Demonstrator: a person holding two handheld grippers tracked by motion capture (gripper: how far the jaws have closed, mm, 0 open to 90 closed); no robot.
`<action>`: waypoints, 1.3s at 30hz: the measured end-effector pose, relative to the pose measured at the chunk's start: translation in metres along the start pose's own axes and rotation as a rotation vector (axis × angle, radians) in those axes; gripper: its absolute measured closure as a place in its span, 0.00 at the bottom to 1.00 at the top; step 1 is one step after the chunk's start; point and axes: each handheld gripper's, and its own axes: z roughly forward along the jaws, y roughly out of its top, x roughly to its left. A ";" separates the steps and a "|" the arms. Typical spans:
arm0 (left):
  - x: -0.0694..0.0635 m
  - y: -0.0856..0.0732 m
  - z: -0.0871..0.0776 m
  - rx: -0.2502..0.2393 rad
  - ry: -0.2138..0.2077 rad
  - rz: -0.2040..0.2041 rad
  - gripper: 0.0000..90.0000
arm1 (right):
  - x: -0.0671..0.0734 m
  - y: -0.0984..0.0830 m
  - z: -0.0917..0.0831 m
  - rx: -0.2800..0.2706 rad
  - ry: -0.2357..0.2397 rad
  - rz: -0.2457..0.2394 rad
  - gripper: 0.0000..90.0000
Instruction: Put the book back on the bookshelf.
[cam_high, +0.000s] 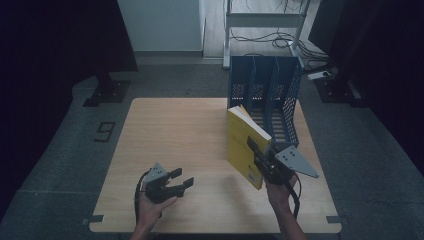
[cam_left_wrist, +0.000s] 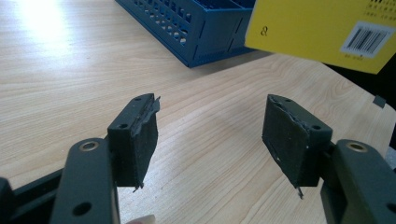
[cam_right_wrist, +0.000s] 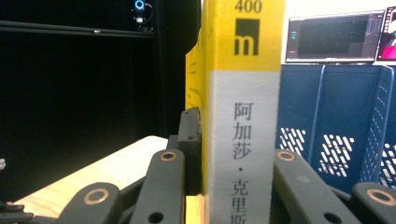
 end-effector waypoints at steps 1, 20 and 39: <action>0.000 0.000 0.000 0.000 -0.001 0.001 0.39 | -0.001 0.001 0.001 0.000 0.000 0.002 0.83; 0.002 0.000 -0.002 -0.003 0.011 -0.004 0.39 | -0.003 0.009 0.012 0.003 -0.017 -0.014 0.83; 0.003 0.000 -0.001 0.003 0.015 -0.010 0.40 | -0.012 0.022 0.028 -0.017 -0.054 0.008 0.83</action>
